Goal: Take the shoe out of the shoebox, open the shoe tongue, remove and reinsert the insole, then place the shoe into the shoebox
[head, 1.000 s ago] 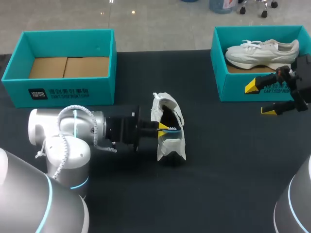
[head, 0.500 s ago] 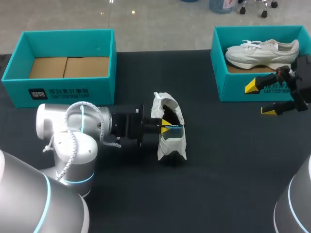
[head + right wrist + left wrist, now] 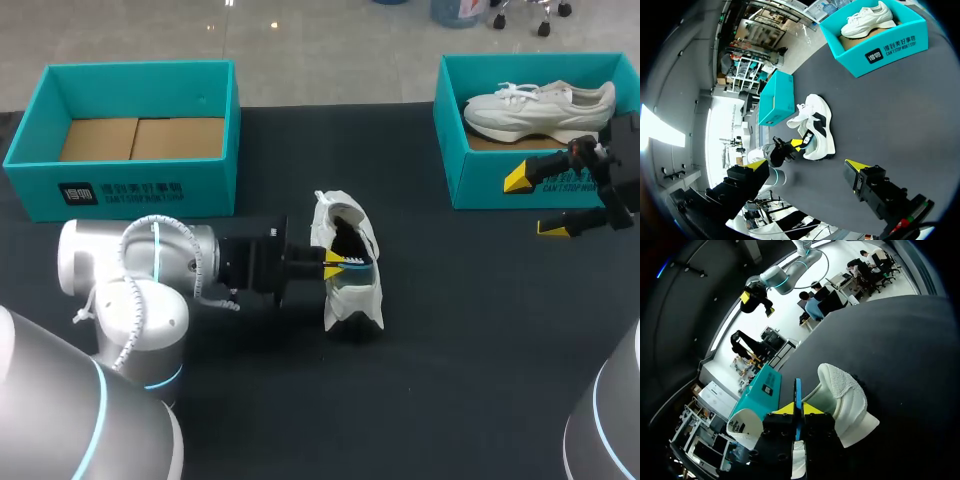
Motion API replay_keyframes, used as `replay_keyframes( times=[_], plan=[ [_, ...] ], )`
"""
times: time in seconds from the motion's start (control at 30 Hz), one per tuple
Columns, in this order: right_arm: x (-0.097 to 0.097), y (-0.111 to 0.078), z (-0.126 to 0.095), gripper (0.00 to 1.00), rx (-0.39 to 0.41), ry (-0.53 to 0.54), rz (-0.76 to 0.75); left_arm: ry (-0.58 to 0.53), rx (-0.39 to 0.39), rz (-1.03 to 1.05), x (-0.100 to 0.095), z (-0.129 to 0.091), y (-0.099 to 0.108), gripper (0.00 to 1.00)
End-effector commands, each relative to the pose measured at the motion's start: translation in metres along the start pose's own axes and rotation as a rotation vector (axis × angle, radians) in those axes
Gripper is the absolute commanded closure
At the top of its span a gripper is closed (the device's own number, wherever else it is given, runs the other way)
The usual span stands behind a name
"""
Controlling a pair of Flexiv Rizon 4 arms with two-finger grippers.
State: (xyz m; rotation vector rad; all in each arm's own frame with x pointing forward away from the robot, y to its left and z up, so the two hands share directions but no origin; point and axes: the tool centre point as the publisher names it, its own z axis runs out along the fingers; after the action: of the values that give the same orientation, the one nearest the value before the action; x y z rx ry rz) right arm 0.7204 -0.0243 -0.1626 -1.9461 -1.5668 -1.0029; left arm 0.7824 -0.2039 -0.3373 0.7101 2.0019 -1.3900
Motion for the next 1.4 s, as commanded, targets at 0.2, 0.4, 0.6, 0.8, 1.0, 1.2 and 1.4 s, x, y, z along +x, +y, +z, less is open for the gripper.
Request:
replay_keyframes(
  times=[0.2,0.4,0.6,0.8,1.0,1.2,1.4],
  plan=[
    [0.0,-0.001,0.0,0.0,-0.002,-0.003,0.001,0.014,0.001,-0.023,0.007,0.012,0.01,1.0],
    [0.0,-0.001,0.0,0.0,-0.002,-0.003,0.001,0.016,-0.013,-0.028,0.005,0.015,0.017,1.0],
    [0.0,-0.001,0.0,0.0,-0.002,-0.003,0.001,0.02,-0.01,-0.032,0.005,0.009,0.015,1.0],
    [0.0,-0.001,0.0,0.0,-0.002,-0.003,0.001,0.012,-0.002,-0.02,0.0,0.0,0.006,0.63],
    [0.0,-0.001,0.0,0.0,-0.002,-0.003,0.001,0.013,0.018,-0.02,-0.001,0.005,0.006,0.75],
    [0.0,-0.001,0.0,0.0,-0.002,-0.003,0.001,0.026,0.037,-0.018,0.003,0.01,0.002,0.95],
    [0.0,-0.001,0.0,0.0,-0.002,-0.003,0.001,0.054,0.039,-0.033,0.009,0.019,0.006,1.0]
  ],
)
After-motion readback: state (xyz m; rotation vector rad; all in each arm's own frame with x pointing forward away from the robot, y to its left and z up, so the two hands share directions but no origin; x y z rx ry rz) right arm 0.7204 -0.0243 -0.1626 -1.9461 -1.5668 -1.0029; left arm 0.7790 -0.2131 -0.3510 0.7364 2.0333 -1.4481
